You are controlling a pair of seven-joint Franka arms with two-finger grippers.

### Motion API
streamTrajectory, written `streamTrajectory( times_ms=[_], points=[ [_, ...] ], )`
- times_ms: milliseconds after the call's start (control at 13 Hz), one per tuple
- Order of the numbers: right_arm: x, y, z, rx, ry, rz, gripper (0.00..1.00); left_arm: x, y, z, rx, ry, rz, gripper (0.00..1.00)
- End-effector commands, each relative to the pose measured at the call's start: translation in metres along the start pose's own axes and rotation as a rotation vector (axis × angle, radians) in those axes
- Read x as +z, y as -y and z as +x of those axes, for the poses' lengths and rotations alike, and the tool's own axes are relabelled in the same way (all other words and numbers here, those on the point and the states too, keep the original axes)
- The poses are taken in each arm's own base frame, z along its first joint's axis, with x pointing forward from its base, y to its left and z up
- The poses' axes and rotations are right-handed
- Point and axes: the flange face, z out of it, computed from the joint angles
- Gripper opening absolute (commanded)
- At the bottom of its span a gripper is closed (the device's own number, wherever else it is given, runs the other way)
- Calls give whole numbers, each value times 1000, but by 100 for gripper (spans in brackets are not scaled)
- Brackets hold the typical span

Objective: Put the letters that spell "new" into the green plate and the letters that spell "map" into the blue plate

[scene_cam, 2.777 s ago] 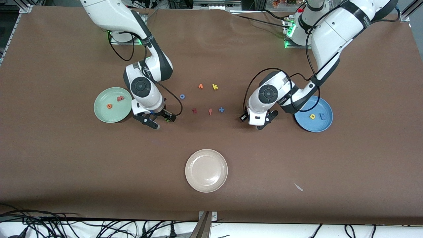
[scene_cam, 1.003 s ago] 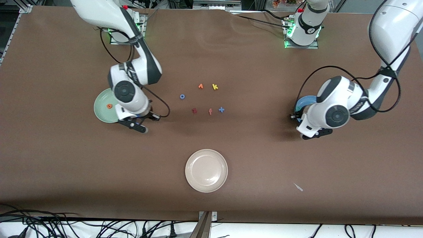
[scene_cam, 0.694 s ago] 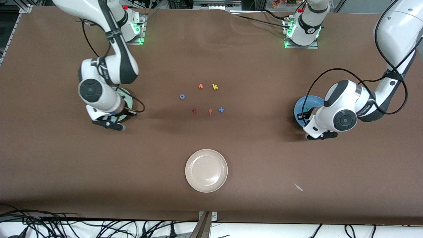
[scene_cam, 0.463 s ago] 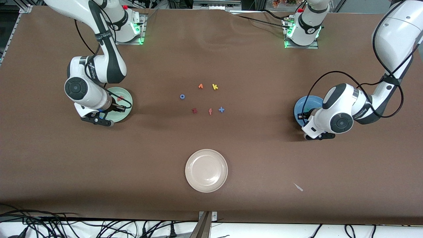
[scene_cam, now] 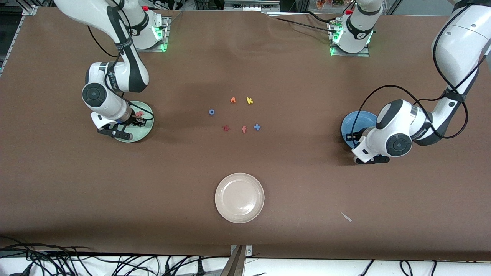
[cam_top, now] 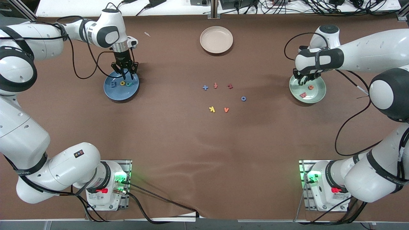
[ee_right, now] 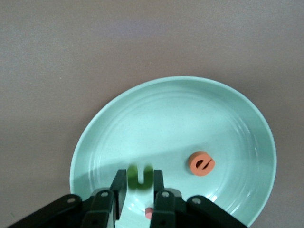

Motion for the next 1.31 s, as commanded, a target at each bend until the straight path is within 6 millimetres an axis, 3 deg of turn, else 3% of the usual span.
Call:
streamTrajectory(
  times_ms=[0, 154, 231, 386, 540, 694, 1003, 1157, 1234],
  points=[
    [-22, -3, -1, -5, -23, 47, 100, -39, 3, -1, 3, -66, 22, 85],
    [-54, 1, 7, -12, -34, 73, 100, -89, -10, -9, 15, -78, 15, 98],
    [-73, 7, 16, -19, -30, 78, 100, -115, -12, -13, 10, -66, 13, 99],
    [-122, 17, 33, -41, 10, 75, 100, -164, -16, -25, 11, -62, 3, 99],
    [-185, 17, 44, -125, 25, 87, 100, -200, -19, -32, 9, -84, -9, 99],
    [-243, 3, 47, -180, 45, 96, 100, -224, -35, -39, 22, -80, 5, 99],
    [-339, -4, 35, -233, 49, 89, 100, -261, -37, -43, 88, -61, 74, 99],
    [-369, -4, 34, -250, -14, 70, 100, -278, -37, -51, 124, -46, 77, 99],
    [-371, -11, 36, -250, -19, 58, 100, -284, -34, -52, 133, -34, 69, 99]
  ],
)
